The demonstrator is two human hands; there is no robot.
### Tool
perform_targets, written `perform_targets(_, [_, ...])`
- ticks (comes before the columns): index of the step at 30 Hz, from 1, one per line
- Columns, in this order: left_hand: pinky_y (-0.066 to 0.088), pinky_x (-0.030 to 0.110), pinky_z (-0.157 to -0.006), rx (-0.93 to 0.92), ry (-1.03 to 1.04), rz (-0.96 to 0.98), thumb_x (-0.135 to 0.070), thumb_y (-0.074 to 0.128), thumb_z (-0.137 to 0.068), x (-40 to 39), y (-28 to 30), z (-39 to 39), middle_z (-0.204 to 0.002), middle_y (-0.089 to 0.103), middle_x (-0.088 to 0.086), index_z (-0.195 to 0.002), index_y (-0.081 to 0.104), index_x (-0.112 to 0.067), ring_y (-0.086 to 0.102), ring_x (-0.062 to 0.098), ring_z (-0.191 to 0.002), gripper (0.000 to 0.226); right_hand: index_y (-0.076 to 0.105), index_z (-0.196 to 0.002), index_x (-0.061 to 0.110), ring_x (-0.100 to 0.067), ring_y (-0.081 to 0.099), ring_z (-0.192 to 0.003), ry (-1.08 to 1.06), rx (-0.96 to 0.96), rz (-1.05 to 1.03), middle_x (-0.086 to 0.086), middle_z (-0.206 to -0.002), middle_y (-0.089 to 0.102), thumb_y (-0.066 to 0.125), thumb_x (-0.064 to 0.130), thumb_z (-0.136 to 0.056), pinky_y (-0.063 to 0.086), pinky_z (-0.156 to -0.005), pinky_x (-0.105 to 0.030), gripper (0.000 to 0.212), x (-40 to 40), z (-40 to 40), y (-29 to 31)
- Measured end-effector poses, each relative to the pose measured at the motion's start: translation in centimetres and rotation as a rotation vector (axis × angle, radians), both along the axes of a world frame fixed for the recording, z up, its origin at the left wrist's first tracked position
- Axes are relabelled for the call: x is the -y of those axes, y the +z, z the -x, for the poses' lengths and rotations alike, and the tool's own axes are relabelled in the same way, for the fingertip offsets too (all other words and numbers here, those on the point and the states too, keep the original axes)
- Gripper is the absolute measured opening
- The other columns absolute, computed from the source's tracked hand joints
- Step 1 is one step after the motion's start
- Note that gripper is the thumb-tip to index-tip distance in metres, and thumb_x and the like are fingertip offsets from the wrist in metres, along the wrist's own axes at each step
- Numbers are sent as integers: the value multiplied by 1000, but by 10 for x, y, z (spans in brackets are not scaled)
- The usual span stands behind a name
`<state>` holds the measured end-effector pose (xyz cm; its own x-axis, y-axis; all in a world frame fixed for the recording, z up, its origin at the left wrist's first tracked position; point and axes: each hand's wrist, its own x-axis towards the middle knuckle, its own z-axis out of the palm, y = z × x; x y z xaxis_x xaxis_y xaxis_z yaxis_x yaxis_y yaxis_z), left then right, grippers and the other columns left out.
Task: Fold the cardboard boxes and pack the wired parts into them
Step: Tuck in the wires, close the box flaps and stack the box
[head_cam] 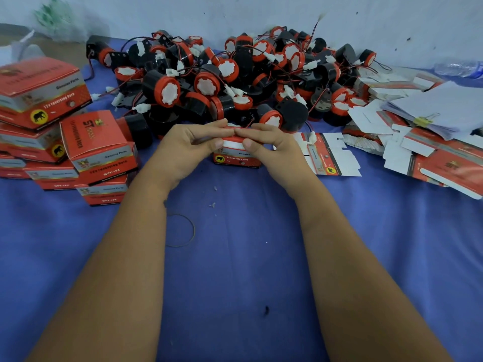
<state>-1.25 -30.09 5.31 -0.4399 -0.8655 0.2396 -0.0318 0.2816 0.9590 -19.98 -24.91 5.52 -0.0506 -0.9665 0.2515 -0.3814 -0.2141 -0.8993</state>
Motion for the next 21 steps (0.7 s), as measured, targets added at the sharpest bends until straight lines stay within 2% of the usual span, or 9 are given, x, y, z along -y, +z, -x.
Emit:
perform_targets(3, [51,17,-92,18,-28,-26,3,59,-94,1,-1,-4,-129,60,-17,-115,69,-27,52,-5,-124,38,68,-113,35,-7,45,-126,50,79,-37,4,-138,49,58,16,-97,45,-94,-14,26,-3,3,4])
perform_targets(7, [50,13,-90,51,-17,4,9,68,-85,1,-1,-3,-135,59,-8,-124,64,-19,51,-7,-124,48,71,-104,37,-8,48,-124,43,158,-73,5,-138,50,58,15,-97,47,-94,-18,27,-3,4,5])
perform_targets(10, [49,11,-89,67,28,56,12,67,-84,-1,-1,0,-135,58,-5,-125,61,-18,52,-2,-124,51,70,-110,33,-8,48,-124,44,134,-58,7,-135,51,64,16,-93,47,-98,-22,25,-4,4,5])
perform_targets(14, [47,11,-93,77,29,79,10,66,-86,-1,-3,1,-134,56,-7,-127,58,-20,48,1,-129,51,68,-119,21,-11,46,-126,55,71,-40,7,-133,49,72,6,-86,48,-102,-30,38,-6,7,6])
perform_targets(17, [46,10,-94,95,64,121,9,67,-86,-1,-4,2,-133,56,-8,-126,58,-19,49,2,-127,50,66,-118,23,-11,46,-126,38,64,-25,7,-130,49,72,-1,-83,48,-103,-32,44,-7,6,6])
perform_targets(21, [41,8,-98,225,275,410,4,76,-79,-5,-7,8,-119,61,-8,-116,71,-11,55,7,-117,40,68,-118,19,1,50,-116,14,42,1,15,-121,52,72,-5,-81,48,-99,-25,44,-5,5,5])
